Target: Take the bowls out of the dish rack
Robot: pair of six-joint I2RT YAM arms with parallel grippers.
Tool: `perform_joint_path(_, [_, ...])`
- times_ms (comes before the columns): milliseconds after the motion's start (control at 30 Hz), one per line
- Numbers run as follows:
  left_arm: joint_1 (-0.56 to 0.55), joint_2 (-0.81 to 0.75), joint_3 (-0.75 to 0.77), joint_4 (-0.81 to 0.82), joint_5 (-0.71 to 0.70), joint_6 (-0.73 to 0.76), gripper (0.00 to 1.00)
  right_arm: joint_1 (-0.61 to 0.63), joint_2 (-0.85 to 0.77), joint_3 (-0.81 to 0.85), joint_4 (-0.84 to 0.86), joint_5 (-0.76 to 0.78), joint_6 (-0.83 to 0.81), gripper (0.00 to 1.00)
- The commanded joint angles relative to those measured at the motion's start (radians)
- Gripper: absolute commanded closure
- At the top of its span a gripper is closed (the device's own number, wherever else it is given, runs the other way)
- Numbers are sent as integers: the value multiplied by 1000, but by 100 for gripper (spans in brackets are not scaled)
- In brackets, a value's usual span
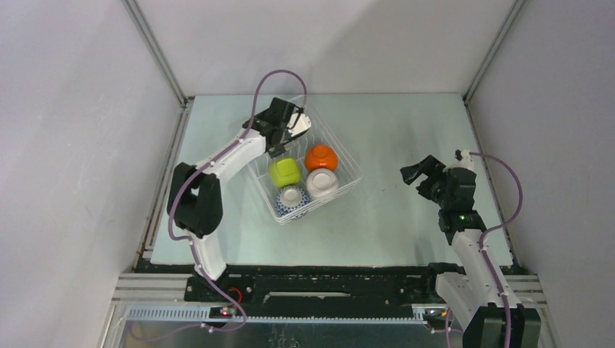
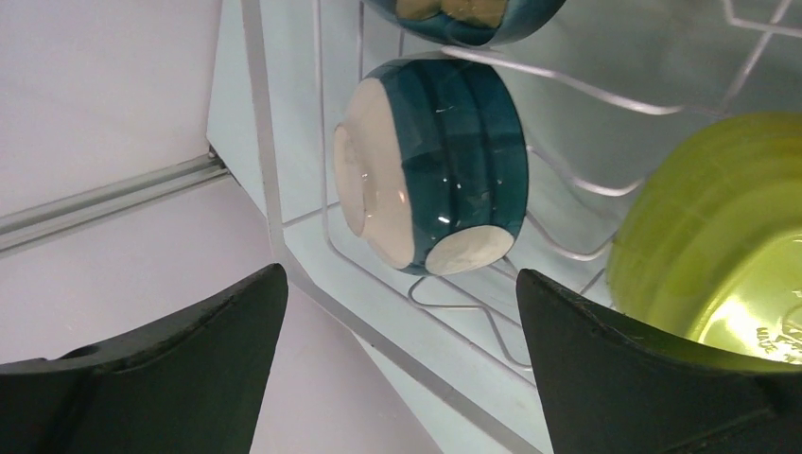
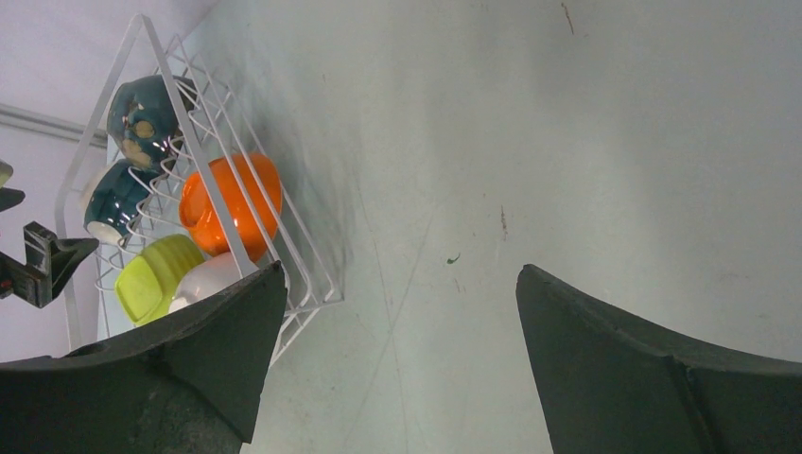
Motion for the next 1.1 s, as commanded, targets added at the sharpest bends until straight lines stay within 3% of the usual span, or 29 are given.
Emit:
perform_joint_path(0, [26,7,53,4,29,24,0,-4,10,-4,30,-15,-14,0])
perform_joint_path(400, [32,70,63,-21,63,22,0,-4,9,-3,30,-16,-14,0])
perform_joint_path(900, [34,123,38,88,-115,52,0,-4,4,-3,30,-24,-11,0])
perform_joint_path(1067, [38,97,34,117,-100,42,5,-4,4,-4,30,-24,-11,0])
